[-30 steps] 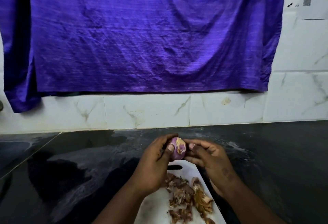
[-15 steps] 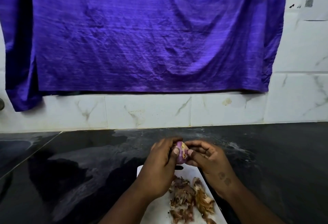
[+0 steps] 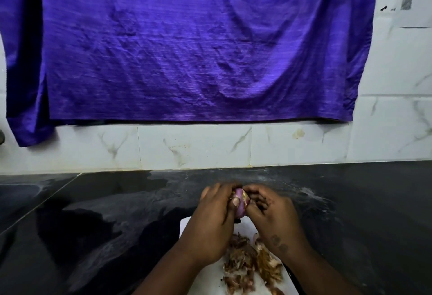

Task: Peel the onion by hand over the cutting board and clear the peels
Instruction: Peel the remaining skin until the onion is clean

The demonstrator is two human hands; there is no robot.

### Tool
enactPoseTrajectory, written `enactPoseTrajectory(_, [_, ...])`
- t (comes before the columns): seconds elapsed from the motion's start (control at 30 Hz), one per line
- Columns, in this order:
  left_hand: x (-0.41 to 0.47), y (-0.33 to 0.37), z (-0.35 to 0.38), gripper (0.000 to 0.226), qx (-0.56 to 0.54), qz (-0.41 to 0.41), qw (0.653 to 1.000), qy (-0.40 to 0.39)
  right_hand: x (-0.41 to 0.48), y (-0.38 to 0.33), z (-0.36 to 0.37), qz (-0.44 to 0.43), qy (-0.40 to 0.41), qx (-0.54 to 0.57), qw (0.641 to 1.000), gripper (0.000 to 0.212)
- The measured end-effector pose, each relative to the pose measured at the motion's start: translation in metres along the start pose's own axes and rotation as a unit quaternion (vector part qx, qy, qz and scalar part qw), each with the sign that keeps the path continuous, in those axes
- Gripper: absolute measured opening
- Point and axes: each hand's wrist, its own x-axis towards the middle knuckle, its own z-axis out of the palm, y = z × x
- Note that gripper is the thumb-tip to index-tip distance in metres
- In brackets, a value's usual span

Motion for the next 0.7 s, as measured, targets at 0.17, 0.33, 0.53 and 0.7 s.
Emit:
enactPoseTrajectory(0.17, [-0.001,0.002,-0.002,0.030,-0.030,-0.002,1.000,0.003,0.000,-0.004,0.000,-0.027,0.023,-0.053,0.998,0.030])
enactPoseTrajectory(0.33, [-0.002,0.004,-0.004,0.032,-0.084,-0.013,0.996,-0.001,0.002,-0.002,-0.001,-0.060,0.042,-0.065,0.995,0.030])
enactPoseTrajectory(0.53, [0.001,-0.007,-0.001,0.029,-0.242,-0.072,0.968,0.007,0.003,0.001,-0.001,0.064,0.023,0.197,0.978,0.033])
enactPoseTrajectory(0.7, [0.002,-0.007,-0.002,0.027,-0.269,-0.078,0.960,0.023,0.006,-0.003,-0.002,0.136,-0.008,0.299,0.945,0.023])
